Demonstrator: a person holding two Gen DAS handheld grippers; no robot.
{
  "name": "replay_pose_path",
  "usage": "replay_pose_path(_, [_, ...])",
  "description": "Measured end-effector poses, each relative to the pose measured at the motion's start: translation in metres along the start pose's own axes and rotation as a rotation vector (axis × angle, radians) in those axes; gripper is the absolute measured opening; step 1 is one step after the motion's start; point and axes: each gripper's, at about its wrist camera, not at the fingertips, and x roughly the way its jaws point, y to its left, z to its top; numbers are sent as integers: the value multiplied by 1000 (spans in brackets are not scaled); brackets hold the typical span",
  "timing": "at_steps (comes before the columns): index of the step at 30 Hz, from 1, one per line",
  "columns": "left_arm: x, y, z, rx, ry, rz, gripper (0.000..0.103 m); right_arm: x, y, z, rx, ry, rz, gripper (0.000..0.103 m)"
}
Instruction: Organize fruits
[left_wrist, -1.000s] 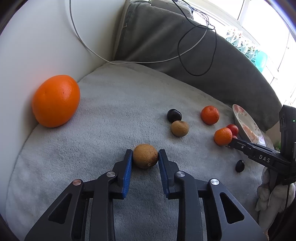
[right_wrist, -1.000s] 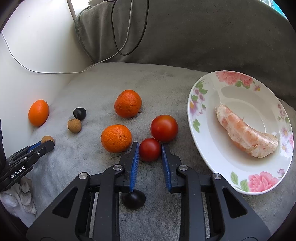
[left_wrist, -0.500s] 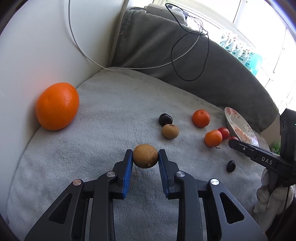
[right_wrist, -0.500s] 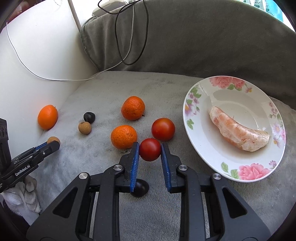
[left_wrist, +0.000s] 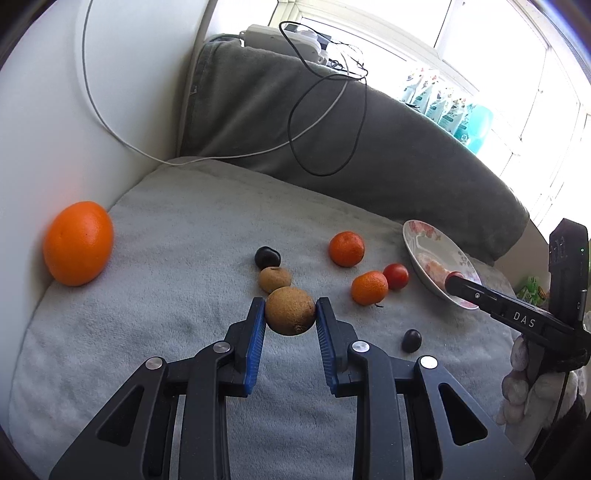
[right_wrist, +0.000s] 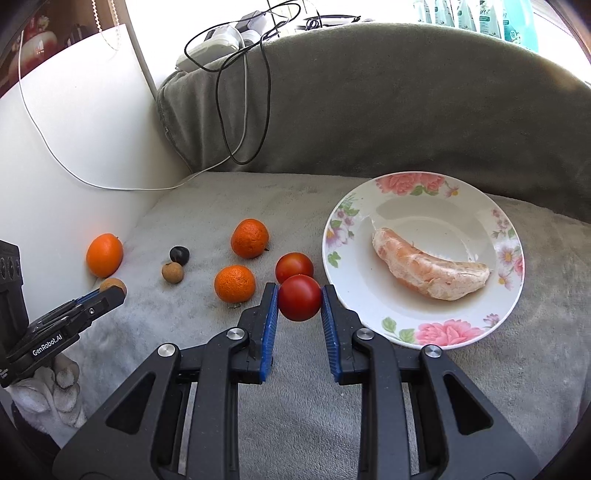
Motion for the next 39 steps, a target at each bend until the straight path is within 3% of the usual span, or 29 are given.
replay_pose_path(21, [35,-88,29,127,-4,-130,26,-38,-75,17,96,-95,-72,24])
replay_pose_path(39, [77,-145,43,213,31,-193,26,-21,-118,34,137,-89,-94,24])
